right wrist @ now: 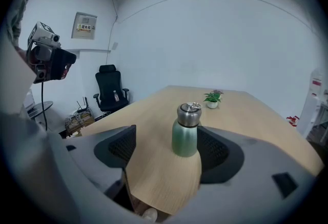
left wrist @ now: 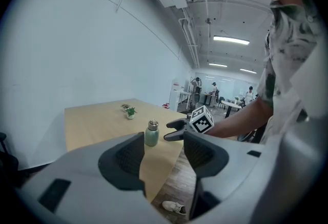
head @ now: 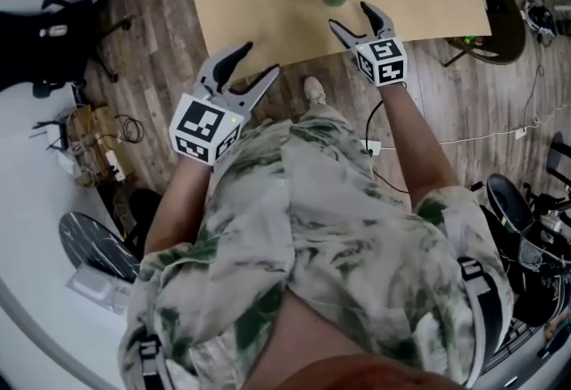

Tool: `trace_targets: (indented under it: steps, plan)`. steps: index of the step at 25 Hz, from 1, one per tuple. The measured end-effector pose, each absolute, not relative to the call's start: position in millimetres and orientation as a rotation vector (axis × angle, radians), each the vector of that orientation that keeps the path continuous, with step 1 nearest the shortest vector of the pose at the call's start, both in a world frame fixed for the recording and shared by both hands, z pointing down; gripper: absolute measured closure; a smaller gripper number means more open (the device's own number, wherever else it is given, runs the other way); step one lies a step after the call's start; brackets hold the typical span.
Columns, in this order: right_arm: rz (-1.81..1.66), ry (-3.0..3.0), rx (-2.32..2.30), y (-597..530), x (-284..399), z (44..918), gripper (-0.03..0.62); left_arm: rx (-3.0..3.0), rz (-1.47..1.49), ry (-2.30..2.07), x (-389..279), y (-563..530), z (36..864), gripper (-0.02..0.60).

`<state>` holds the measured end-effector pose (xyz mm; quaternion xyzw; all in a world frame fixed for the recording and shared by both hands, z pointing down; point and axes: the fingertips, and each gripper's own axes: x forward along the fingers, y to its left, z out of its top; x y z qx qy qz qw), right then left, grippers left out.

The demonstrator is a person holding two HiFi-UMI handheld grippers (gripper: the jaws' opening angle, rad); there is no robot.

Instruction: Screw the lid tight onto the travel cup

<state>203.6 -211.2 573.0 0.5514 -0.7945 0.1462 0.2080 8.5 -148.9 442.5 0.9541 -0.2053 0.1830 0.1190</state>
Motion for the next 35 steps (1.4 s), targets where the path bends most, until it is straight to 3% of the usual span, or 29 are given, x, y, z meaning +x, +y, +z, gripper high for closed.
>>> trace_targets:
  steps: [35]
  plan:
    - [0.441, -2.332, 1.233, -320.2, 229.0, 670.7, 0.192, 2.617, 0.590, -0.869, 74.9, -225.3, 453.8, 0.330]
